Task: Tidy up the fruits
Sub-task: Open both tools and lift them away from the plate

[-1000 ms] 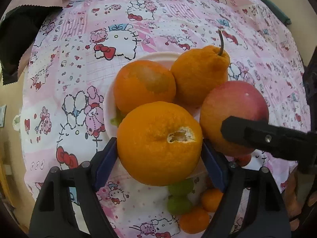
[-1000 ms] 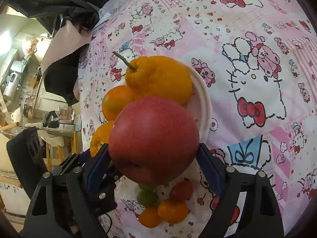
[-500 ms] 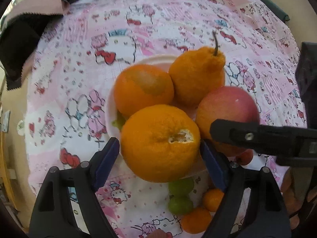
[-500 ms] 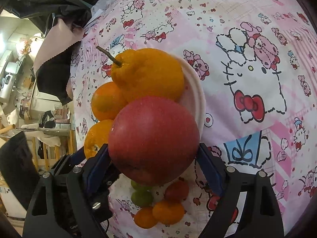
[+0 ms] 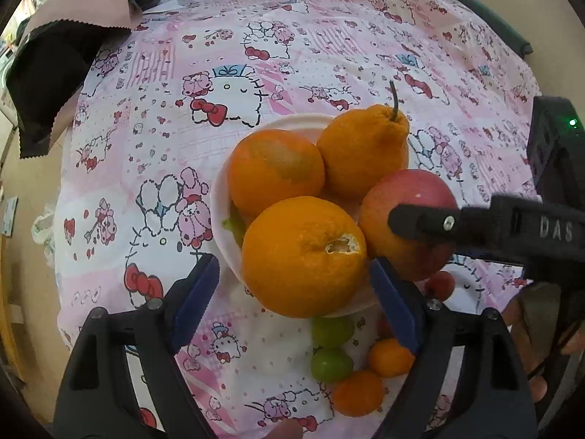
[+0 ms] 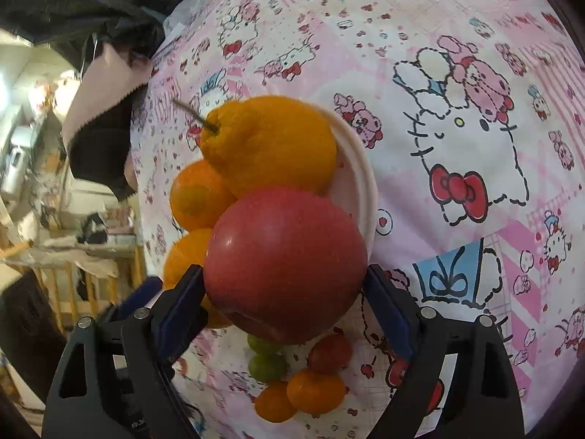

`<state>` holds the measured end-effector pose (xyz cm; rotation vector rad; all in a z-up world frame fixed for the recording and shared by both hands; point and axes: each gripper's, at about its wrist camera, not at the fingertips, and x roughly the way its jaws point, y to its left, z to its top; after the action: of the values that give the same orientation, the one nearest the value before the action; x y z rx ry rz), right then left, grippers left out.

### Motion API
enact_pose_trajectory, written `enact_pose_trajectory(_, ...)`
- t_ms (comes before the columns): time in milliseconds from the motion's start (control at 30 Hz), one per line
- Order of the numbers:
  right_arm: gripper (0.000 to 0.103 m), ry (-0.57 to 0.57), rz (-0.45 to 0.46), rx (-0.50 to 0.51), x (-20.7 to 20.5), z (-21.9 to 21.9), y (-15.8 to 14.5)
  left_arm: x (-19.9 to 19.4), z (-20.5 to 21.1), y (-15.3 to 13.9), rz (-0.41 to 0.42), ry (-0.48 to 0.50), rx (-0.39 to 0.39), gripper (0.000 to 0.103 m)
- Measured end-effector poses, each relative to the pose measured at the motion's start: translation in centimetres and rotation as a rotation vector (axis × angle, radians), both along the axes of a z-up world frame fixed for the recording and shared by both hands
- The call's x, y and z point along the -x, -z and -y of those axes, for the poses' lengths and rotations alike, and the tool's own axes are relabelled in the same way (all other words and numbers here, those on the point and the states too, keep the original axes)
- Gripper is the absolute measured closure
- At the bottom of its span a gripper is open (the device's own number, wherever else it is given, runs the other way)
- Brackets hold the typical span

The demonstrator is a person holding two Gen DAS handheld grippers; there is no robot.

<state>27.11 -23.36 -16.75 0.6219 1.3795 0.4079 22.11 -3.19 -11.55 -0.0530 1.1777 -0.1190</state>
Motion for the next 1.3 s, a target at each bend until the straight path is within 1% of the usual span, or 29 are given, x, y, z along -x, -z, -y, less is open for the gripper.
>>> enact_pose_trajectory(67, 0.012, 0.015, -0.001, -0.017, 0.1, 0.5, -0.2, 0.2, 0.0, -0.2, 0.004, 0.002, 0.000, 0.021)
enact_pose_trajectory(267, 0.010, 0.024, 0.044, 0.001, 0.5, 0.5, -1.5, 0.7, -0.7, -1.0, 0.028, -0.019, 0.015, 0.021)
enact_pose_trajectory(400, 0.009, 0.044, 0.053, 0.018, 0.7, 1.2, -1.7, 0.8, -1.3, -2.0, 0.060, -0.046, 0.035, 0.021)
enact_pose_trajectory(533, 0.009, 0.073, 0.072, 0.005, 1.0, 2.1, -2.4, 1.2, -1.7, -3.0, 0.107, -0.063, 0.031, 0.021)
enact_pose_trajectory(633, 0.009, 0.083, 0.109, 0.020, 1.6, 2.5, -3.4, 1.4, -2.0, -3.9, 0.145, -0.072, 0.013, 0.021)
enact_pose_trajectory(767, 0.009, 0.084, 0.173, 0.033, 2.5, 2.7, -5.2, 1.8, -2.6, -4.9, 0.188, -0.091, 0.009, 0.021)
enact_pose_trajectory(833, 0.009, 0.082, 0.209, 0.038, 2.9, 2.7, -6.3, 2.1, -2.8, -5.4, 0.206, -0.098, 0.015, 0.021)
enact_pose_trajectory(933, 0.009, 0.078, 0.248, 0.049, 3.5, 2.6, -7.7, 2.7, -3.1, -6.0, 0.232, -0.109, -0.001, 0.021)
enact_pose_trajectory(1067, 0.009, 0.065, 0.298, 0.073, 4.7, 2.5, -9.5, 3.4, -3.3, -6.8, 0.259, -0.114, -0.002, 0.021)
enact_pose_trajectory(1133, 0.009, 0.052, 0.330, 0.094, 5.4, 2.4, -10.3, 3.8, -3.3, -7.4, 0.280, -0.097, 0.018, 0.021)
enact_pose_trajectory(1300, 0.009, 0.030, 0.417, 0.155, 7.6, 2.2, -12.5, 5.0, -3.4, -8.5, 0.309, -0.111, 0.009, 0.021)
